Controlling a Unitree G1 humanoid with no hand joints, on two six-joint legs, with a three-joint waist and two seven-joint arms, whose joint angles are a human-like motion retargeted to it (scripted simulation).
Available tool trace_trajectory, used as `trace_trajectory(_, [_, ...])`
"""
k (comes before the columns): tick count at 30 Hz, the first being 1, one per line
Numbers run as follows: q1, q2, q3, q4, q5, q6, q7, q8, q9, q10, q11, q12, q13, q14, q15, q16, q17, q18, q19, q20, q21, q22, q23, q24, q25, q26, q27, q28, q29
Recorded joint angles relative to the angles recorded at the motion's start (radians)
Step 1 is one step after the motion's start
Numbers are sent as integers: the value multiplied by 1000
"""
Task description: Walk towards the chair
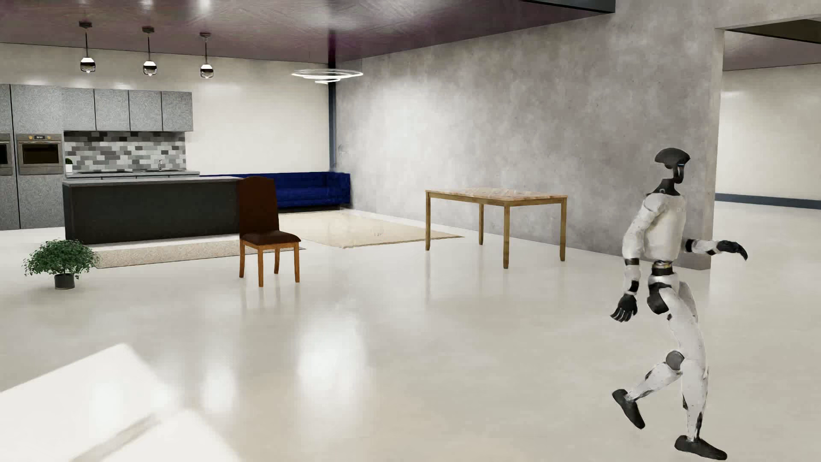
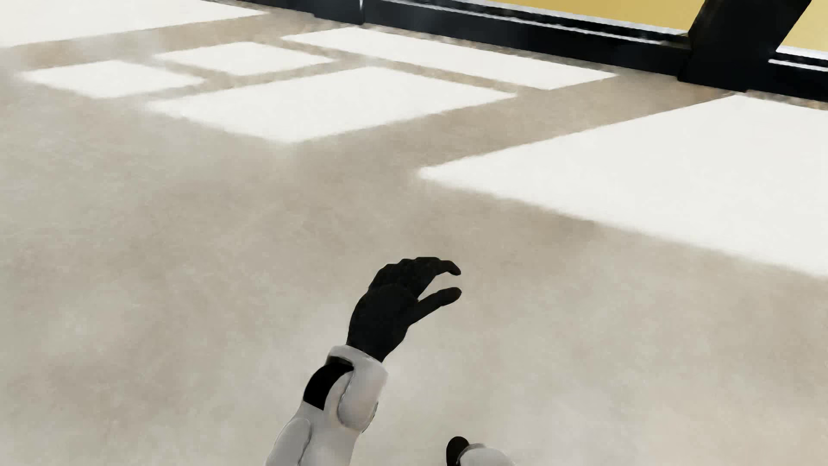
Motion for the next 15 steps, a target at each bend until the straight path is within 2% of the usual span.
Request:
trace_trajectory(1, [-85,6,-1,63,-26,11,75,-55,12,197,89,48,-8,103,-83,0,-6,-175,-8,13,59,9,13,-94,-83,11,-3,6,-8])
trace_trajectory(2, [-148,34,8,215,-44,24,186,-101,20,317,120,91,-46,113,-134,5,-17,-203,-11,44,127,48,36,-109,-173,60,-8,10,8])
trace_trajectory(3, [-182,77,28,370,-45,38,304,-130,21,359,100,134,-109,45,-157,5,-34,-135,-15,82,177,111,59,-50,-243,154,-16,1,25])
trace_trajectory(4, [-215,130,52,465,-39,51,391,-153,19,346,56,167,-176,12,-166,11,-46,-102,-16,106,191,198,67,88,-277,260,-18,-1,35])
trace_trajectory(5, [-260,186,76,492,-36,60,431,-178,14,287,4,191,-236,14,-171,9,-59,-94,-16,123,166,315,46,230,-275,356,-5,1,15])
trace_trajectory(6, [-306,240,94,482,-39,64,440,-209,7,183,-43,205,-283,24,-179,-7,-75,-115,-15,160,117,449,1,289,-241,420,1,3,-28])
trace_trajectory(7, [-327,287,107,483,-42,65,472,-251,-2,39,-80,204,-321,8,-193,-20,-91,-105,-12,231,49,590,-58,261,-168,466,-7,-11,-83])
trace_trajectory(8, [-299,337,114,501,-46,67,575,-299,-12,-151,-120,198,-354,-6,-207,-27,-120,-101,-8,338,-13,724,-114,169,-85,510,-23,-52,-146])
trace_trajectory(9, [-229,395,113,517,-42,71,756,-354,-23,-369,-167,180,-389,2,-219,-10,-148,-79,-2,423,-71,849,-156,106,11,582,-36,-122,-208])
trace_trajectory(10, [-151,453,106,509,-33,74,974,-415,-33,-564,-210,178,-418,-17,-233,50,-173,-77,7,402,-124,941,-187,150,94,612,-34,-228,-270])
trace_trajectory(11, [-96,506,98,490,-25,74,1138,-481,-41,-687,-223,189,-450,-42,-258,120,-209,-70,19,297,-166,978,-203,280,159,581,-18,-319,-311])
trace_trajectory(12, [-54,546,94,473,-24,71,1225,-552,-46,-740,-199,199,-461,-51,-297,193,-240,-54,32,196,-219,977,-224,409,212,492,10,-346,-340])
trace_trajectory(13, [-47,578,96,462,-31,63,1205,-622,-48,-729,-159,202,-452,-63,-340,244,-259,14,45,158,-283,955,-259,469,259,401,32,-316,-377])
trace_trajectory(14, [-38,600,100,455,-47,52,1139,-676,-49,-704,-87,212,-435,-67,-350,272,-250,87,69,185,-346,927,-290,445,309,345,41,-269,-432])
trace_trajectory(15, [-25,592,101,434,-88,42,1072,-713,-47,-687,37,216,-418,-90,-308,272,-238,90,66,242,-403,916,-312,379,363,321,46,-241,-479])
